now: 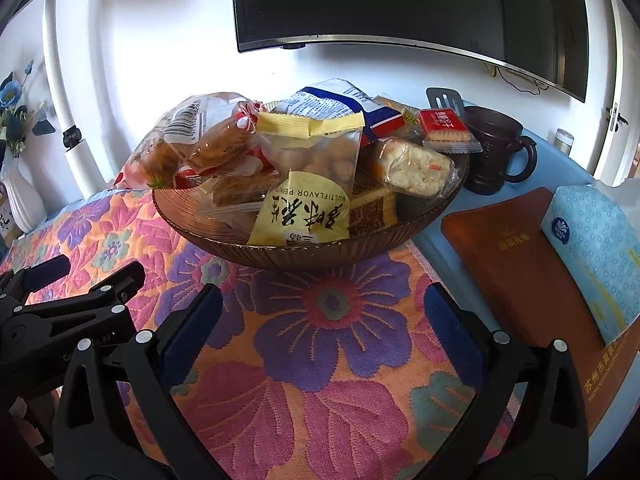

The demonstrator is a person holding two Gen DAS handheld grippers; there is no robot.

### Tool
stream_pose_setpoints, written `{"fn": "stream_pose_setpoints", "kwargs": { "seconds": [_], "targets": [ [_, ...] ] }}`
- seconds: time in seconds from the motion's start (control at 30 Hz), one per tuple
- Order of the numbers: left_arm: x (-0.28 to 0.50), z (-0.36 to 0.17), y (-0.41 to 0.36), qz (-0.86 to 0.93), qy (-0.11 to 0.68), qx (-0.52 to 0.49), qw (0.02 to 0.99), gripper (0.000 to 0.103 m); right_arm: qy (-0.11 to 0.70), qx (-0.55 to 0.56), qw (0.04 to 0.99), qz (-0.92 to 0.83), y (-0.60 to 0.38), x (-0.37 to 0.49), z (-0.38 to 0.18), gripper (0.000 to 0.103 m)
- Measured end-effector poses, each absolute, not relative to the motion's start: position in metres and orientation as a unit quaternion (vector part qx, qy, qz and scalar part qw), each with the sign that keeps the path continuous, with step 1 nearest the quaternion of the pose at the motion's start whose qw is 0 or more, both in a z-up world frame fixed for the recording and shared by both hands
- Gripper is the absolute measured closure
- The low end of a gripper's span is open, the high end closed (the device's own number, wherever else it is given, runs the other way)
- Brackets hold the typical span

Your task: Organize snacks

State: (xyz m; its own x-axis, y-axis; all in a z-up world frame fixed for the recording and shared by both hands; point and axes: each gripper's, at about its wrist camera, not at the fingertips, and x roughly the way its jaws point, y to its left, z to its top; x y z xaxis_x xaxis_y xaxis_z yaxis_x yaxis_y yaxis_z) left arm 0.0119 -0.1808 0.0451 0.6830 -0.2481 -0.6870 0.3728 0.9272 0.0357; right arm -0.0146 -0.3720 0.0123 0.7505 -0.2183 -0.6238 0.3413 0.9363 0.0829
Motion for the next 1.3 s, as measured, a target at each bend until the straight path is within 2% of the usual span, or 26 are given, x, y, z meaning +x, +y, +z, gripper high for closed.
{"fn": "stream_pose_setpoints", "kwargs": {
  "seconds": [1.3],
  "targets": [
    [0.0091, 0.0456, -0.1839, -0.162, 0.356, 0.114, 0.913, 0.005, 0.328, 0.106, 0.926, -0.151, -0.3741, -0.0114, 0.0092, 0.003]
  ]
}}
